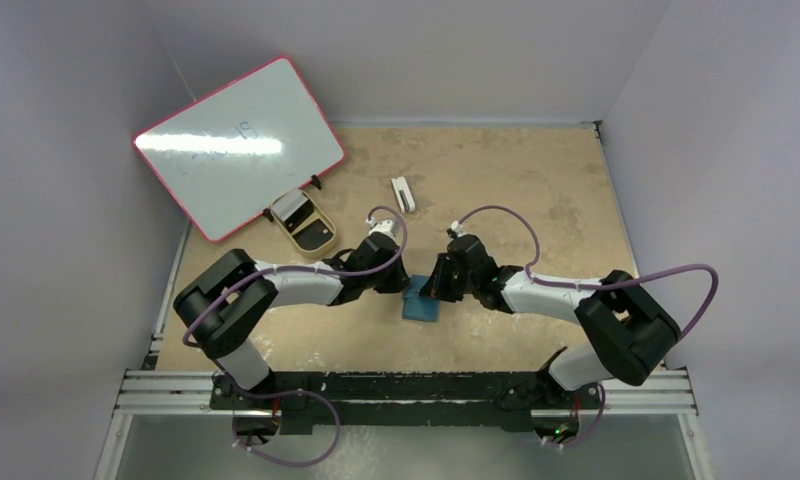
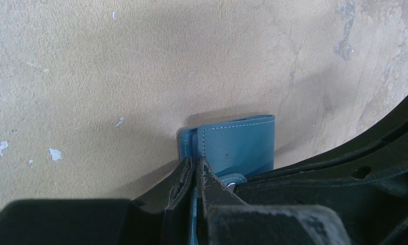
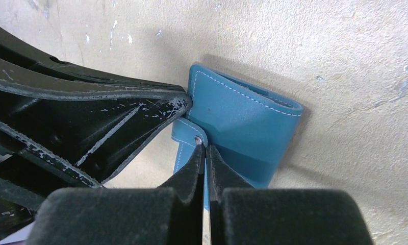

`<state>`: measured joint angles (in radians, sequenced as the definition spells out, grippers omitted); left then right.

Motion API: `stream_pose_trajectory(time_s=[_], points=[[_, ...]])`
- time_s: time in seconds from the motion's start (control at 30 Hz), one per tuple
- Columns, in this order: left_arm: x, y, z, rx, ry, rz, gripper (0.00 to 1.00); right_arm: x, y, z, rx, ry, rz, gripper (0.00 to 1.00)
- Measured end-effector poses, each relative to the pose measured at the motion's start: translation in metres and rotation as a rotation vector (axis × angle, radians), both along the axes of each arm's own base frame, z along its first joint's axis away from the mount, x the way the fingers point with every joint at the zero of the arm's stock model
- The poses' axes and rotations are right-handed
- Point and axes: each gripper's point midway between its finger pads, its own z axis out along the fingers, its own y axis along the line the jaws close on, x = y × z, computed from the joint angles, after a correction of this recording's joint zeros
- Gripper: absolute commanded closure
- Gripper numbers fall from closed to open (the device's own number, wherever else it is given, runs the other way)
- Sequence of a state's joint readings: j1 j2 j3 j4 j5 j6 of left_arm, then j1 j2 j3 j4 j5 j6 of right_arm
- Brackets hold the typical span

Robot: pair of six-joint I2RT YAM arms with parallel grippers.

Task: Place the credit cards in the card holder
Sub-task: Close the card holder at the center of the board.

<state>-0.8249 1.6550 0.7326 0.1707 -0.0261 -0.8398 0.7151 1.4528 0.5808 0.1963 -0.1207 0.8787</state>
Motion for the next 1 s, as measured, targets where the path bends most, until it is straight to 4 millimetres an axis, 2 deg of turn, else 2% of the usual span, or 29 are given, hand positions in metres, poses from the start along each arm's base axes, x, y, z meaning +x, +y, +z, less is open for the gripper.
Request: stream_pose_trajectory(time_s=[0.33, 0.57, 0.7, 1.0], points=[[0.003, 0.003, 0.005, 0.032, -0.006, 0.007, 0.94, -0.001, -0.003, -0.002, 0.008, 0.025, -0.034, 1.0], [0.007, -0.004, 0.037, -0.027, -0.049, 0.0, 0.93, 0.0, -0.005, -0.003, 0.017, 0.043, -0.056, 1.0], [0.003, -0.012, 0.047, -0.075, -0.049, -0.035, 0.93, 0.0, -0.005, -0.003, 0.026, 0.057, -0.066, 1.0], [-0.011, -0.024, 0.045, -0.116, -0.021, -0.103, 0.95, -0.003, -0.005, -0.006, 0.067, 0.097, -0.084, 1.0]])
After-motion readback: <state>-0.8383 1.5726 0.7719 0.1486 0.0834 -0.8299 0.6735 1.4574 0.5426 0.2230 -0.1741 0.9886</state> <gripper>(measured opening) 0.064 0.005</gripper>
